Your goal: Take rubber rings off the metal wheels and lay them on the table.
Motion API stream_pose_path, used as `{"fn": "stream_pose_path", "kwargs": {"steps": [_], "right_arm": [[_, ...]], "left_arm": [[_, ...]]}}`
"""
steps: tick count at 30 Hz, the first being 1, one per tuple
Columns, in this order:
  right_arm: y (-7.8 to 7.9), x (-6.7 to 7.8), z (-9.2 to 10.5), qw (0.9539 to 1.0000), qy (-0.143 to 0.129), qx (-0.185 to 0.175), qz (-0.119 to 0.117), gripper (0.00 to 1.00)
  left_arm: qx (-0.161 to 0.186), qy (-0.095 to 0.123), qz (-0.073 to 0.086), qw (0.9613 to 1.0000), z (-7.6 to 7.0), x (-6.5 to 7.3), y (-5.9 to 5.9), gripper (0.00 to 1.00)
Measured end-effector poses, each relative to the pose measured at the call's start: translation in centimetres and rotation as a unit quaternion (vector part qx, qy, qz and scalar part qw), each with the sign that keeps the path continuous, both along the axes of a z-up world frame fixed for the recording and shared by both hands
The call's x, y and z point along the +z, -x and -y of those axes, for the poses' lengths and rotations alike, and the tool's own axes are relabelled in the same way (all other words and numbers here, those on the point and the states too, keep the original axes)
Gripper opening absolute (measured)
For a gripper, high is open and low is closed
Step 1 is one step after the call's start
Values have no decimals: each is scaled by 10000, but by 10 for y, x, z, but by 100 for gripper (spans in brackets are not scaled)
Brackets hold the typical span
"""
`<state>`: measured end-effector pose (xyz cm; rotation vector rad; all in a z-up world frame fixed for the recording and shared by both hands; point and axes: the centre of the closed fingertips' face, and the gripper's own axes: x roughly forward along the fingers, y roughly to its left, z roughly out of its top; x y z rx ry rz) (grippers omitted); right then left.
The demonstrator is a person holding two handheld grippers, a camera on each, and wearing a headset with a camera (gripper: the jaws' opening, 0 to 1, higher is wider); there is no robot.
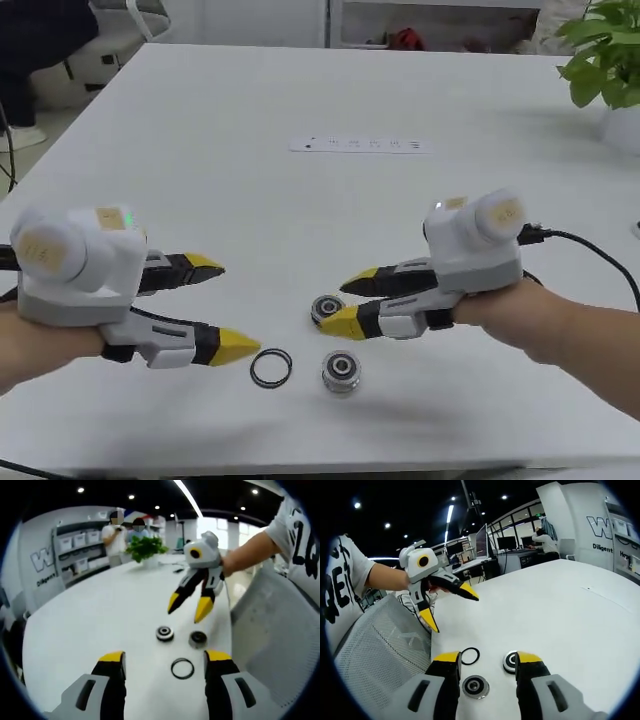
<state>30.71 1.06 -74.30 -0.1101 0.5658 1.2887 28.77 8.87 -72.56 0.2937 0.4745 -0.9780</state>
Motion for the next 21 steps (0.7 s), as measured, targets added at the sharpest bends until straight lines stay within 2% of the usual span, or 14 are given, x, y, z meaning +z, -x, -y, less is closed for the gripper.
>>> {"fn": "stream_pose_path", "kwargs": {"steps": [7,13,17,21], "right_arm": [[-12,5,11,9997,-67,-212,47,41],[-20,7,19,9991,-82,-338,228,42],[-25,2,23,9988,-34,-375,310,42],[-27,-5,26,9987,-5,-413,296,42]], "left_arm": [[-64,1,52,10000,8,4,-8,65],[-102,-19,92,9999,13,5,-17,65],[-109,14,97,9999,18,5,-23,65],[-147,4,78,9999,24,2,-26,64]]}}
